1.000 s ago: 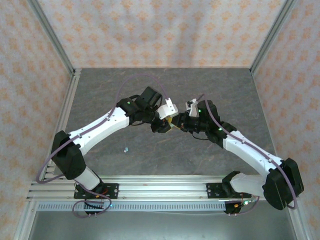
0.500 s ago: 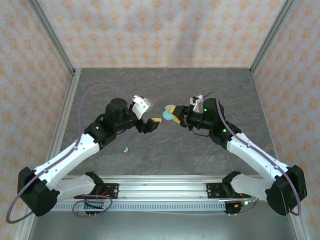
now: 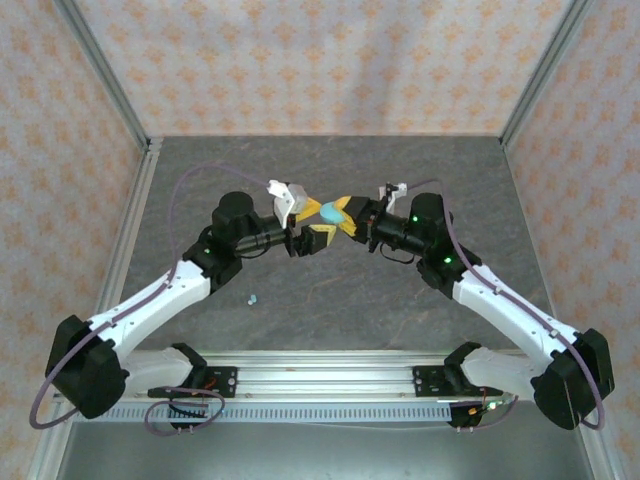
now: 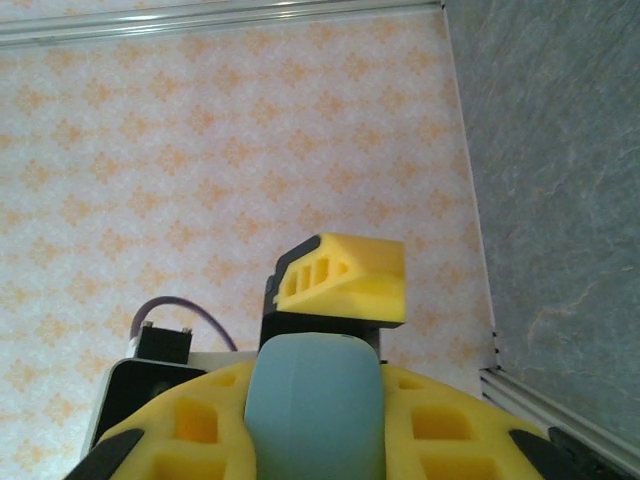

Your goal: Insert the wireless bluetooth earbuds into the charging case

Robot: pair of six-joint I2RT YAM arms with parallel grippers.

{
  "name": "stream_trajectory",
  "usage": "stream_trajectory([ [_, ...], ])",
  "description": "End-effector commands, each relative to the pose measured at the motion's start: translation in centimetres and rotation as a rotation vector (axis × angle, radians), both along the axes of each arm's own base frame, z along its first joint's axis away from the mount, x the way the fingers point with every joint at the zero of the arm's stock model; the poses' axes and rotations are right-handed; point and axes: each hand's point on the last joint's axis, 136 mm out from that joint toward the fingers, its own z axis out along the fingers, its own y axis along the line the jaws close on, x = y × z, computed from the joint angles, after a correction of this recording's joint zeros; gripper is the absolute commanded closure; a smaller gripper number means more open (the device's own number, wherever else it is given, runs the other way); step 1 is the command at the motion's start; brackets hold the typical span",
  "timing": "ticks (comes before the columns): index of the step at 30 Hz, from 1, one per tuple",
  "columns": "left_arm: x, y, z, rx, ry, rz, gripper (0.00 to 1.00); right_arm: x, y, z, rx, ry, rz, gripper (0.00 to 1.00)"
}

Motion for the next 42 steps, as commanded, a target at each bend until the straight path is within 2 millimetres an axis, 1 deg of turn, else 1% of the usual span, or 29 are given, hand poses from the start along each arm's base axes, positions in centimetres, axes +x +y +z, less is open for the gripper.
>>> stream_trajectory([
  [1,-0.2,-0.5,3.9,-0.092,-0.079,-0.068,0.31,0.1,0.2,3.5,0.102,-0.049,-0.006,0.94],
  [4,-0.2,-0.7,4.2,-0.098,-0.082,-0.083,0.36,0.0,0.3,3.9,0.121,-0.05,0.003,0.94],
  [9,-0.3,-0.8,4.7,-0.114,-0.087,-0.098,0.37,-0.1,0.5,3.7,0.119,-0.043,0.015,0.94],
  [10,-0.4,-0.9,4.8,-0.117,-0.087,-0.103,0.39,-0.1,0.5,3.6,0.119,-0.042,0.019,0.94],
  [16,-0.6,-1.0,4.9,-0.116,-0.081,-0.118,0.55,0.1,0.9,3.4,0.125,-0.039,0.031,0.95],
  [21,-0.6,-1.0,4.7,-0.101,-0.075,-0.121,0.59,0.1,1.0,3.7,0.155,-0.039,0.04,0.95],
  [27,-0.6,-1.1,4.7,-0.097,-0.072,-0.124,0.75,0.2,1.2,3.5,0.155,-0.038,0.043,0.92],
  [28,-0.5,-1.1,4.7,-0.095,-0.068,-0.127,0.79,0.2,1.2,3.5,0.157,-0.042,0.044,0.9],
  [30,-0.6,-1.2,4.6,-0.087,-0.064,-0.131,0.85,0.2,1.2,3.6,0.156,-0.055,0.045,0.8],
  [34,-1.0,-1.0,4.4,-0.061,-0.06,-0.135,0.93,-0.1,0.8,4.0,0.104,-0.139,0.05,0.51],
  [35,-1.1,-0.9,4.3,-0.054,-0.058,-0.136,0.95,-0.2,0.5,4.1,0.078,-0.169,0.047,0.45],
  [37,-1.6,-0.8,4.2,-0.036,-0.057,-0.152,0.97,-0.3,-0.4,4.2,0.018,-0.225,0.029,0.41],
  [39,-2.2,-0.7,4.0,-0.014,-0.049,-0.169,0.98,-0.6,-1.4,4.8,-0.056,-0.319,0.006,0.37],
  [42,-3.1,-0.2,3.7,0.011,-0.032,-0.188,1.0,-2.0,-2.8,5.8,-0.211,-0.5,-0.005,0.34],
])
